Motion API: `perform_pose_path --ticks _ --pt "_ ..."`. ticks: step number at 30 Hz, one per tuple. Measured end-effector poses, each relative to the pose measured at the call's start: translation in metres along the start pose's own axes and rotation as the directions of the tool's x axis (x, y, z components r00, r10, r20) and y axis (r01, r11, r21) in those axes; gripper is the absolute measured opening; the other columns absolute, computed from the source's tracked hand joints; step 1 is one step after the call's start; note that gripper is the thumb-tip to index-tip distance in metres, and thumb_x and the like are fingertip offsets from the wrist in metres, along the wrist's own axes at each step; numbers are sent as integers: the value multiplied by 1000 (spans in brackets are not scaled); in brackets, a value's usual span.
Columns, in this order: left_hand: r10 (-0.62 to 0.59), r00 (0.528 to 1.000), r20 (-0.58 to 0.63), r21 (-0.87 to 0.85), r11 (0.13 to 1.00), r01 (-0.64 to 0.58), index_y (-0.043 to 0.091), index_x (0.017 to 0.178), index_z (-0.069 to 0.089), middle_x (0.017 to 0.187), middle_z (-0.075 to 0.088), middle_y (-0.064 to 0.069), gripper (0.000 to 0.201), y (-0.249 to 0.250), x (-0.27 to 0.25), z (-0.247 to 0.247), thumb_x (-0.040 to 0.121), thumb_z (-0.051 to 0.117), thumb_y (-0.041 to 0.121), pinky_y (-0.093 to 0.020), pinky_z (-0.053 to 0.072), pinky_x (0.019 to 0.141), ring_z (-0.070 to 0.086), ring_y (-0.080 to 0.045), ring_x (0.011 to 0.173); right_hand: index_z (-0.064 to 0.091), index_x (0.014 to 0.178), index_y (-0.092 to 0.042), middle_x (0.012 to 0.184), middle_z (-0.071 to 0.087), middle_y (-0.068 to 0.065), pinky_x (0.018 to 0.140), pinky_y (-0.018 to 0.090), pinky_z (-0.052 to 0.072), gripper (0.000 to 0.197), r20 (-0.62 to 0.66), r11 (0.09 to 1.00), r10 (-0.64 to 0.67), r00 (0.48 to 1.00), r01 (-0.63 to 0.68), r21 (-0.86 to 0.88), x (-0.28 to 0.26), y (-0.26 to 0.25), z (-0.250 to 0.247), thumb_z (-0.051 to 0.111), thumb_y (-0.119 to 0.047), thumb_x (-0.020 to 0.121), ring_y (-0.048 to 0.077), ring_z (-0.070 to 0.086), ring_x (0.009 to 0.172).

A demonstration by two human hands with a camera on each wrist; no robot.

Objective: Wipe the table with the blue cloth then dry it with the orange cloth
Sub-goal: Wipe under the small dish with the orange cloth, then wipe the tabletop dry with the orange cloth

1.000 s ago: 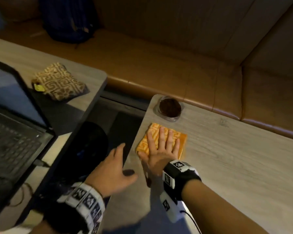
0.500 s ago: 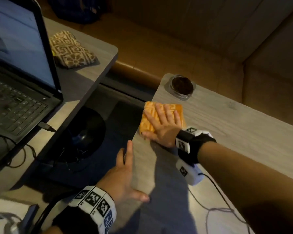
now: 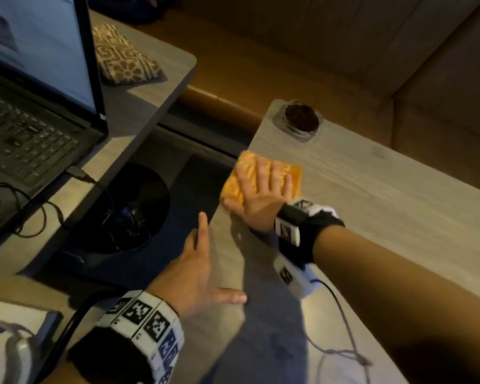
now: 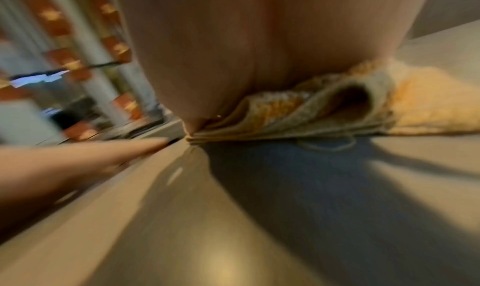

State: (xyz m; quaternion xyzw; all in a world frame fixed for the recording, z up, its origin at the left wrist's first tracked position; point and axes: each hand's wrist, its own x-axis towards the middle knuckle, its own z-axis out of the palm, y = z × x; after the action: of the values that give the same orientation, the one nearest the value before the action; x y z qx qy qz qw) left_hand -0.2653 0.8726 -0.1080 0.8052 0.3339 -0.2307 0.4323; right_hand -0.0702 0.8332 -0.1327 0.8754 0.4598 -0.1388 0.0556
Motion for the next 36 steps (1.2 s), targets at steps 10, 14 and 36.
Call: perform_pose_path --ticks 10,14,36 --pt "-91 995 46 -130 987 96 32 147 -38 166 13 -9 151 -12 -16 11 62 81 68 -48 26 119 20 -28 150 -11 146 -43 159 -17 3 112 61 -4 80 -14 993 -114 993 114 -28 -49 -19 14 16 -79 80 35 -15 144" --pt "-115 993 -5 -98 989 114 28 150 -35 165 14 -12 145 -9 -22 14 68 78 67 -46 29 116 26 -30 149 -19 143 -47 158 -19 -2 113 56 -6 84 96 979 -171 981 180 -96 -44 17 0 -4 -85 69 31 -14 145" --pt "-4 999 -53 159 987 13 37 138 -48 156 -41 8 170 -45 -71 54 38 84 77 -51 20 119 4 -38 152 -12 145 -46 157 -22 -2 112 58 -10 78 67 1000 2 998 -4 29 -82 -36 21 15 -80 80 32 -21 143"
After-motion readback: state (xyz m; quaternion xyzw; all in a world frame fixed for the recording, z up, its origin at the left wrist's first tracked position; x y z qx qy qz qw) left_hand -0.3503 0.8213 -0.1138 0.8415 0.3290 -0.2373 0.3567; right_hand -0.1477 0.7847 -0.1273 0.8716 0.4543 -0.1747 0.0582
